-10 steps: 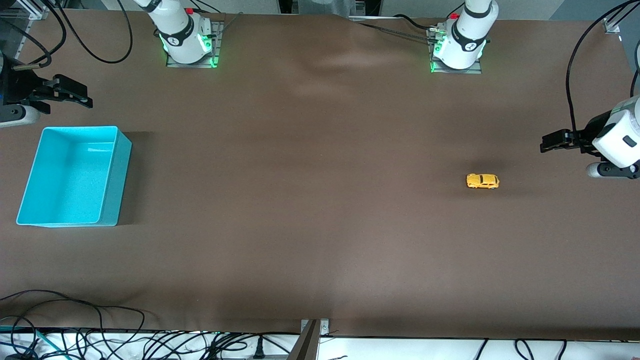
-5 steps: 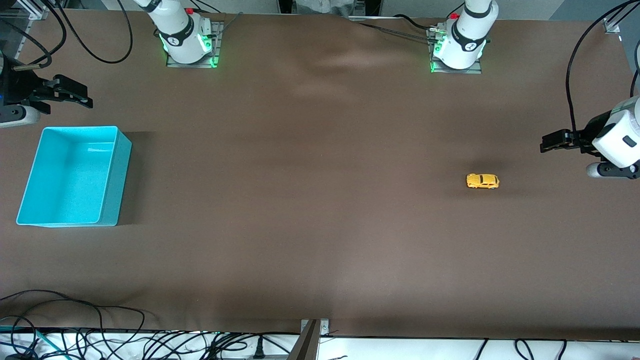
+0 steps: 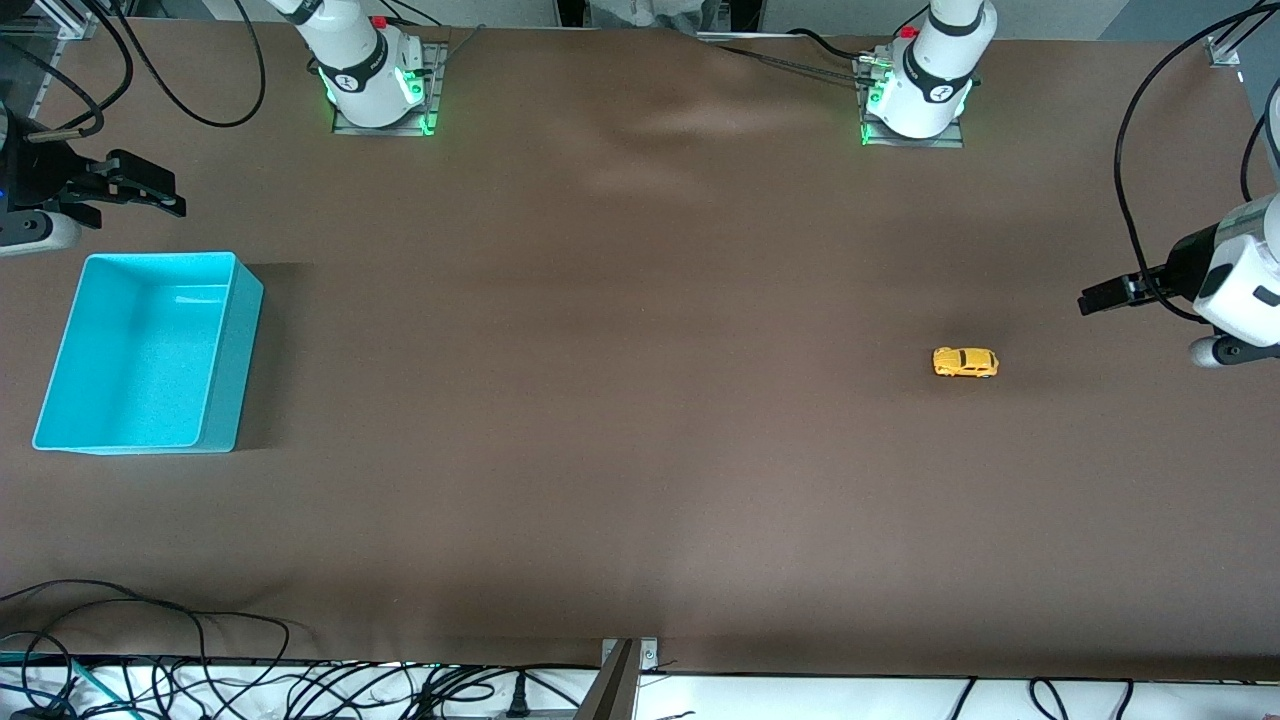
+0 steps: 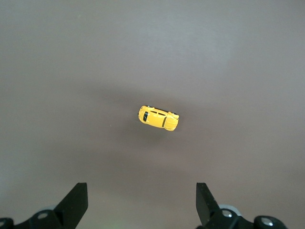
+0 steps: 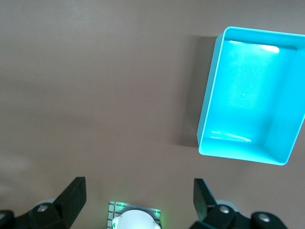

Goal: Wind up and store yellow beetle car
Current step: 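Lower the left gripper over the yellow beetle car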

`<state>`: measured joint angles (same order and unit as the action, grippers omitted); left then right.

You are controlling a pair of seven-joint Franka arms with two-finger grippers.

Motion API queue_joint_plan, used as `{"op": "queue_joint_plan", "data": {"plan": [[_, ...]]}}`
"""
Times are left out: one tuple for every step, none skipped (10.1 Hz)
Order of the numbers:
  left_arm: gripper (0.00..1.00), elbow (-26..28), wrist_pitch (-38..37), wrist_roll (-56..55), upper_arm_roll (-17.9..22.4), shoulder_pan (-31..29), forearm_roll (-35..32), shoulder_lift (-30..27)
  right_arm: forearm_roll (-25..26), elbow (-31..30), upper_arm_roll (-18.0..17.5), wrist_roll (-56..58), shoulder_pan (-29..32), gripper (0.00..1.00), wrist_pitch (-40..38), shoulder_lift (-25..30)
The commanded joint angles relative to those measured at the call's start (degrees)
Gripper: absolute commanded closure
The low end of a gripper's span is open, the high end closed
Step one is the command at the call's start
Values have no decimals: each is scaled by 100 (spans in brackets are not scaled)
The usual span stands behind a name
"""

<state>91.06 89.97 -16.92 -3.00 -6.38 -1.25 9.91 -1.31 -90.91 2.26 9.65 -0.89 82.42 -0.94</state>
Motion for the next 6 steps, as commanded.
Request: {"op": "queue_joint_plan", "data": {"plan": [[0,17,3,-1596,-34,14,125,159,-36,30,2,20,18,0,-24,-3],[0,26,12,-2700,-25,14,125,282,-36,30,2,20,18,0,-24,-3],[0,26,99,-3981,-25,23,116,440,-36,30,2,20,10,0,-24,-3],[0,139,361,-4829,-25,14,107,476,-45,30,-7,20,10,0,-24,-3],[0,375,694,-5429,-34,6,107,459,-37,30,-24,20,1,0,-24,6],[0,621,994,-5923,-34,6,107,433,-45,30,-24,20,1,0,-24,6]]}}
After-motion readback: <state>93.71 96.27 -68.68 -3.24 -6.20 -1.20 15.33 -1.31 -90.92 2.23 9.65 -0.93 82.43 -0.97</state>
